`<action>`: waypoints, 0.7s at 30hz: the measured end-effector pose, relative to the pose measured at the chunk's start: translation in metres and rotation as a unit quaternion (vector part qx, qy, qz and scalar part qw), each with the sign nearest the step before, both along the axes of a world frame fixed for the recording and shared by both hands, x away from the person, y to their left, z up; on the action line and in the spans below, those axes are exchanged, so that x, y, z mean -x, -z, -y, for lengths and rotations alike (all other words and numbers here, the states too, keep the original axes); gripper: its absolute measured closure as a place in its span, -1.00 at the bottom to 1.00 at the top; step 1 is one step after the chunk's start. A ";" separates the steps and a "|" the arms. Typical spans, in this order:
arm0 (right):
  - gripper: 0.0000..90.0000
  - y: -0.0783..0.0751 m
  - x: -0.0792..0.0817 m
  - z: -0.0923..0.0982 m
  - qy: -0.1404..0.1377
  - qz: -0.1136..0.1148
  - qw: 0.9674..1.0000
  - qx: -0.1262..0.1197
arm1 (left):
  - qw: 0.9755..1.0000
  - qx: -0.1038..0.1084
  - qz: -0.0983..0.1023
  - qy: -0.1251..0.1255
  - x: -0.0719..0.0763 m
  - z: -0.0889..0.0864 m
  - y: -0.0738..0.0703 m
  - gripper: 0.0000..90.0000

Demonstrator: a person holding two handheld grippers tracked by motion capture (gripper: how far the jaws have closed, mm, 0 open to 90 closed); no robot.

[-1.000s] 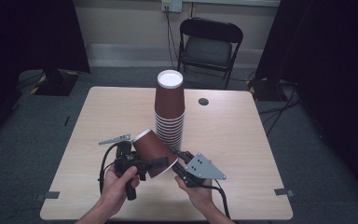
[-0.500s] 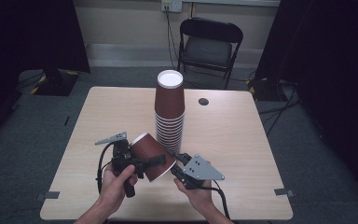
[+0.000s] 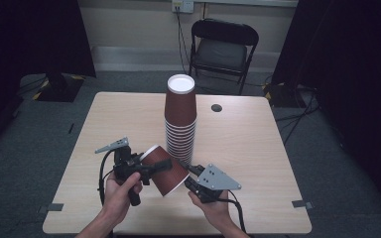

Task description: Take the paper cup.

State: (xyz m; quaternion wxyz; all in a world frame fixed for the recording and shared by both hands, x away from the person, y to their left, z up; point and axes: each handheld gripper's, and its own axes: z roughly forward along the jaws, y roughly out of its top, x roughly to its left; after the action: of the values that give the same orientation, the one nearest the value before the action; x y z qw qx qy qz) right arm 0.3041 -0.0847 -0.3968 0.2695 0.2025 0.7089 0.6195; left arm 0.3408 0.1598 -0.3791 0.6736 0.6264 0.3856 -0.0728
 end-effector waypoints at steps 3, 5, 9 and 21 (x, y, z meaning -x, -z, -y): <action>0.91 0.003 0.002 0.002 -0.003 -0.007 1.000 0.003 | 1.000 -0.003 0.011 -0.010 0.000 -0.002 0.000 -0.90; 0.91 0.005 0.003 0.003 -0.006 -0.013 1.000 0.005 | 1.000 -0.004 0.012 -0.011 0.000 -0.005 -0.001 -0.85; 0.91 0.006 0.003 0.008 -0.009 -0.029 0.999 0.016 | 1.000 -0.014 0.024 -0.011 0.000 -0.007 -0.001 -0.70; 0.91 0.013 -0.003 0.032 -0.014 -0.107 0.994 0.030 | 0.994 -0.063 0.082 -0.033 0.004 -0.005 -0.002 -0.65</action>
State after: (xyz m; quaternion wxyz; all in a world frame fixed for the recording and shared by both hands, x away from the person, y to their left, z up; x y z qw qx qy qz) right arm 0.3073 -0.1163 -0.4095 0.1890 0.2496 0.7548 0.5764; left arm 0.3365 0.1648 -0.3772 0.6640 0.6585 0.3532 0.0251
